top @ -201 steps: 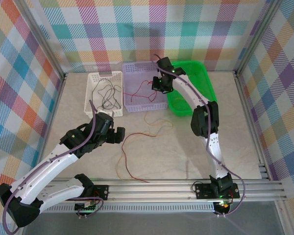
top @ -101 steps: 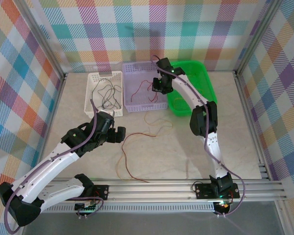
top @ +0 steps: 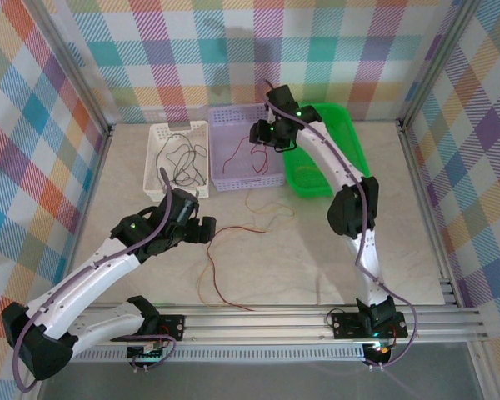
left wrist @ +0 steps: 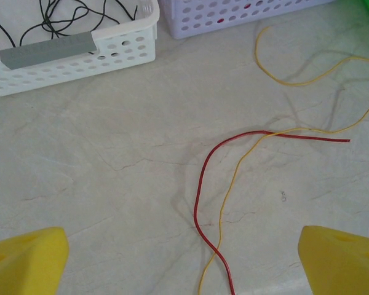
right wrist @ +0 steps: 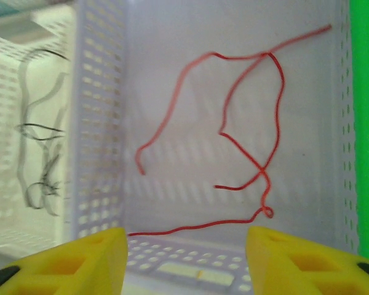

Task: Untangle the cables

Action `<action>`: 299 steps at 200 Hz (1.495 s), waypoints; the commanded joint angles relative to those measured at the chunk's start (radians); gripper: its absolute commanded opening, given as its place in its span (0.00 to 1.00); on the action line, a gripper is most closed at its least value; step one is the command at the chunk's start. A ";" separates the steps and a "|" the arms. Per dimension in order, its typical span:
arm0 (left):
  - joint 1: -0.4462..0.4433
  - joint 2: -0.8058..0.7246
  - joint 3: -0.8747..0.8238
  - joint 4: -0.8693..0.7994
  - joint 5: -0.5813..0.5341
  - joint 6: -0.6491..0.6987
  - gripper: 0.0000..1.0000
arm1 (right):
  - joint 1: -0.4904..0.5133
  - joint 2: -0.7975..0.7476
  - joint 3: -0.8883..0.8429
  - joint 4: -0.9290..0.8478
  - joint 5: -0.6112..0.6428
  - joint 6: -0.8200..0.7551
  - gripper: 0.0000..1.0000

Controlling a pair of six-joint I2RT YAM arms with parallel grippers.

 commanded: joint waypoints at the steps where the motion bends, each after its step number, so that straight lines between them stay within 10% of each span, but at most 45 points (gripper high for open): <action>1: 0.009 0.013 0.005 -0.022 0.007 0.005 0.95 | 0.022 -0.110 -0.003 -0.007 -0.018 -0.024 0.59; 61: 0.009 0.082 0.087 -0.170 0.011 -0.079 0.95 | 0.058 -0.357 -0.219 0.047 -0.024 -0.085 1.00; 184: 0.008 0.093 -0.221 0.048 0.255 -0.383 0.84 | 0.155 -1.139 -1.195 0.440 0.009 -0.054 1.00; 299: 0.006 0.279 -0.281 0.229 0.189 -0.426 0.46 | 0.353 -1.252 -1.428 0.475 0.133 -0.005 1.00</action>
